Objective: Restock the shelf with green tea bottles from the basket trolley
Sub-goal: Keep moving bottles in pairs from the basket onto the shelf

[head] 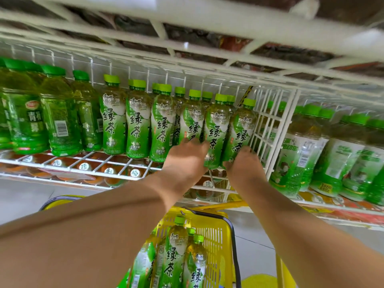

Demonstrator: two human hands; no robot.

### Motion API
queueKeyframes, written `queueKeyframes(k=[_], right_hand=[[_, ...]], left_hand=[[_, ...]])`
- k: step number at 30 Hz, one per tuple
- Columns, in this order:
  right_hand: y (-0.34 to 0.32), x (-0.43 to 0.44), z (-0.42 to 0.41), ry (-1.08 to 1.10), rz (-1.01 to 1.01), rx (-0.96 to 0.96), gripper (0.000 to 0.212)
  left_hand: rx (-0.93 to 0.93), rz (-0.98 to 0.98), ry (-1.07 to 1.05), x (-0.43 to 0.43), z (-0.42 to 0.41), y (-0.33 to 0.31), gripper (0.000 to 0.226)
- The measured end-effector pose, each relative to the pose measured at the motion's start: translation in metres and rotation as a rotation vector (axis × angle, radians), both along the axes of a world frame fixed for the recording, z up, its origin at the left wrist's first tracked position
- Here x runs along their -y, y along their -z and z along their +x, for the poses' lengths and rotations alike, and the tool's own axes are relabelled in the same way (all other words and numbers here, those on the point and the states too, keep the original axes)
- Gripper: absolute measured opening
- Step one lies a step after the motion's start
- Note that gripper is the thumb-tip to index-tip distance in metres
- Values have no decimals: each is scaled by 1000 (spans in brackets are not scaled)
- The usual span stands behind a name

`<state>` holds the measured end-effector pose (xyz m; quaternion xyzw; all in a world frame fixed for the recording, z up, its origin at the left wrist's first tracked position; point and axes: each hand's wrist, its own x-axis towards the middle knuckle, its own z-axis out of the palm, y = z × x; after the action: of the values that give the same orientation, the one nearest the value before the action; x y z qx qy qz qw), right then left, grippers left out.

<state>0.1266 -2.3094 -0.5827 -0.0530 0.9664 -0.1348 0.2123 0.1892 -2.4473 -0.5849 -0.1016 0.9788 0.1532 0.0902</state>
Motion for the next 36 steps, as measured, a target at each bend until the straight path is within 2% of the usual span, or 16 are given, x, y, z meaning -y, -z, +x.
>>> queueKeyframes(k=[5,13,17,25,36], right_hand=[[-9,-9,8,-219,53,3,66],[-27,-10,21,-497,215,-9,83],[-44,-4,36,-518,223,-6,86],[-65,10,79,-533,276,33,92],[-98,26,141,-536,328,-100,94]], left_hand=[[90,-134,137,17,13,-13,84],[171,-148,113,50,50,-30,96],[195,-202,160,63,79,-47,99],[167,-257,215,90,119,-80,91],[195,-306,292,117,158,-110,98]])
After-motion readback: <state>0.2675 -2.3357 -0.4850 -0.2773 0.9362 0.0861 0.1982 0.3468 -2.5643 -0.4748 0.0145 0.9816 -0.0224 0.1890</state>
